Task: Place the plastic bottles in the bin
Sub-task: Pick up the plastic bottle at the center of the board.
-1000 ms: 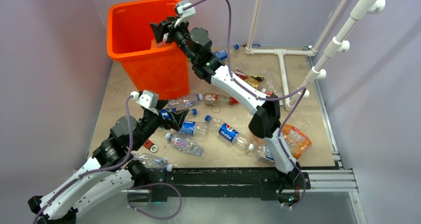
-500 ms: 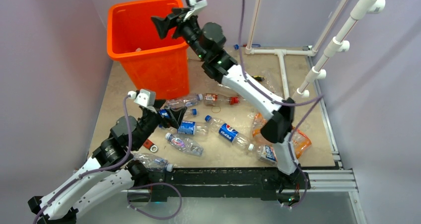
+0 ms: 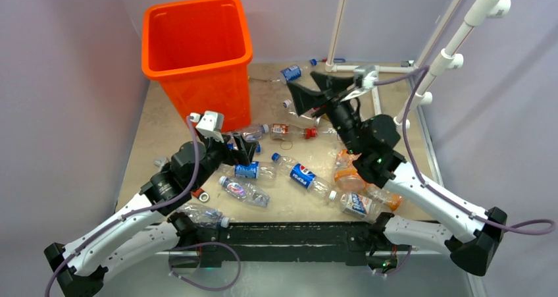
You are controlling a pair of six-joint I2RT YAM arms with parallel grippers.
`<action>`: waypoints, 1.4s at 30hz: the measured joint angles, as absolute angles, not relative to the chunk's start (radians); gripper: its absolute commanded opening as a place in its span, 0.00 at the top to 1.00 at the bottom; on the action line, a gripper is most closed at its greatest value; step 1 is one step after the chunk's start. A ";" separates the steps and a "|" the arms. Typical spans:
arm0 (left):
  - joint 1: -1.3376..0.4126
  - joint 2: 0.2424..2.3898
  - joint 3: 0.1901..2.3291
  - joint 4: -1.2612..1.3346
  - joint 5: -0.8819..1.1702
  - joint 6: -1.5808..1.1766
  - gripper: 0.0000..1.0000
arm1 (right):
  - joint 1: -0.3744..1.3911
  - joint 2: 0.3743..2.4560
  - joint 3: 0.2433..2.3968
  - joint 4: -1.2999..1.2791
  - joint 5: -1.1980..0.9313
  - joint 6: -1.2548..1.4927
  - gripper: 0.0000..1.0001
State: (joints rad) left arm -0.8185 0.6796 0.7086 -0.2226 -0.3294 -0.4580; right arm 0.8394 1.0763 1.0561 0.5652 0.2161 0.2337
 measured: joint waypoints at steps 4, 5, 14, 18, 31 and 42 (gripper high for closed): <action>-0.818 0.723 0.712 -0.218 -0.293 -0.482 0.01 | 0.839 1.036 0.921 0.398 0.246 0.252 0.18; -0.818 0.741 0.719 -0.220 -0.283 -0.488 0.01 | 0.839 1.030 0.890 0.344 0.247 0.255 0.17; -0.818 0.867 0.858 -0.270 -0.227 -0.463 0.02 | 0.839 0.819 0.664 0.052 0.308 0.327 0.16; -0.818 0.882 0.928 -0.258 -0.270 -0.413 0.02 | 0.839 0.839 0.630 -0.034 0.296 0.361 0.17; -0.785 0.813 0.841 -0.252 -0.292 -0.383 0.04 | 0.840 0.937 0.650 -0.121 0.272 0.381 0.01; -0.759 0.842 0.838 -0.249 -0.272 -0.382 0.05 | 0.865 1.054 0.775 -0.241 0.299 0.354 0.05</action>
